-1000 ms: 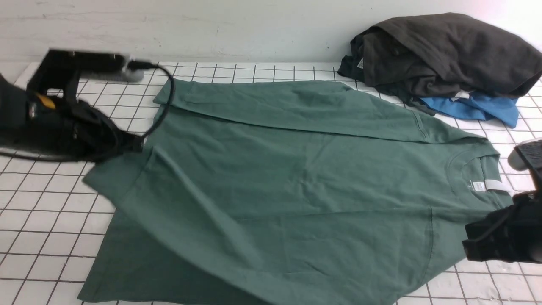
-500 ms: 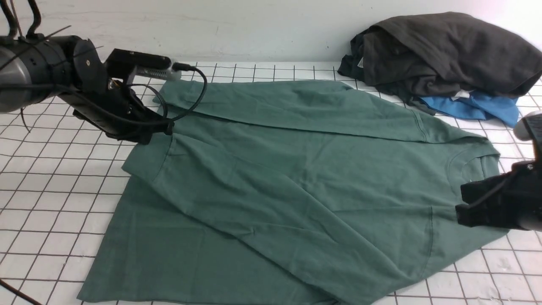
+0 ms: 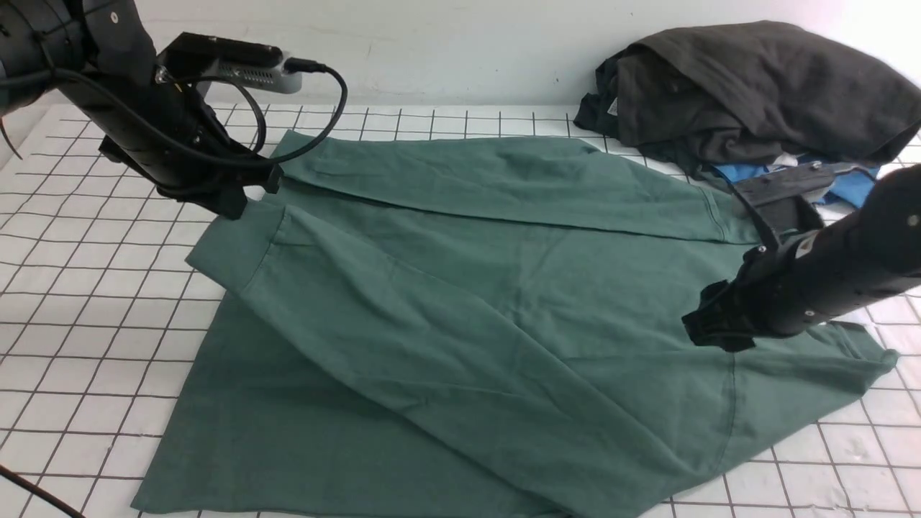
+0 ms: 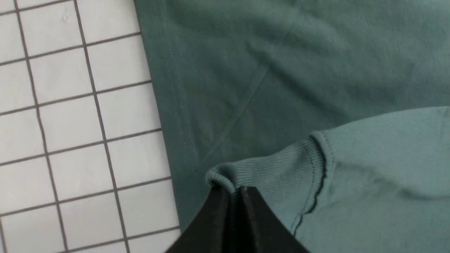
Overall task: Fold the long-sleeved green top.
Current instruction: Use the left arm to drag and place the cuff at the centered position on the left edge of the fabric
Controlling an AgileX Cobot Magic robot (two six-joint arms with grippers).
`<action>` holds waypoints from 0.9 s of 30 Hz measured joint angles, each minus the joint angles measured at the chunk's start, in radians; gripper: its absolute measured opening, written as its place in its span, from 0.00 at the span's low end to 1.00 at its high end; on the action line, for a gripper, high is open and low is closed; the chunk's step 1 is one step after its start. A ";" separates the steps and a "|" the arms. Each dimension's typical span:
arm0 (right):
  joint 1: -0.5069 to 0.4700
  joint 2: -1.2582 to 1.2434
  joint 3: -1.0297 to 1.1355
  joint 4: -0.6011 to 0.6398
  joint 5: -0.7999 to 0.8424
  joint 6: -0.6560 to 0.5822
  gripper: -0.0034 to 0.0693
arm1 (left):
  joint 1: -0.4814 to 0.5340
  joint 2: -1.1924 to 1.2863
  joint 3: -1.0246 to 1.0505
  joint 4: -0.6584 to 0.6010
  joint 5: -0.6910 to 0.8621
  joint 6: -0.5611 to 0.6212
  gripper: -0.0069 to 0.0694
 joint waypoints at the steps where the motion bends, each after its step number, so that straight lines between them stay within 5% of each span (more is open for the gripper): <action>1: 0.000 0.005 -0.005 -0.004 0.001 0.000 0.55 | 0.000 0.000 0.000 0.000 0.001 0.001 0.11; 9: 0.000 0.147 -0.026 -0.171 0.007 0.103 0.53 | 0.000 0.000 0.000 -0.008 0.037 0.001 0.11; 14: 0.001 0.153 -0.032 -0.228 -0.001 0.163 0.24 | 0.000 0.000 0.000 -0.038 0.037 0.013 0.11; 15: 0.001 0.151 -0.032 -0.244 -0.001 0.171 0.12 | 0.000 0.000 0.000 -0.049 0.037 0.025 0.11; 17: 0.001 0.143 -0.032 -0.251 0.003 0.176 0.07 | 0.000 0.000 0.000 -0.058 0.038 0.038 0.11; 27: -0.016 -0.031 -0.030 -0.403 0.091 0.340 0.04 | 0.000 0.000 0.000 -0.071 0.039 0.053 0.11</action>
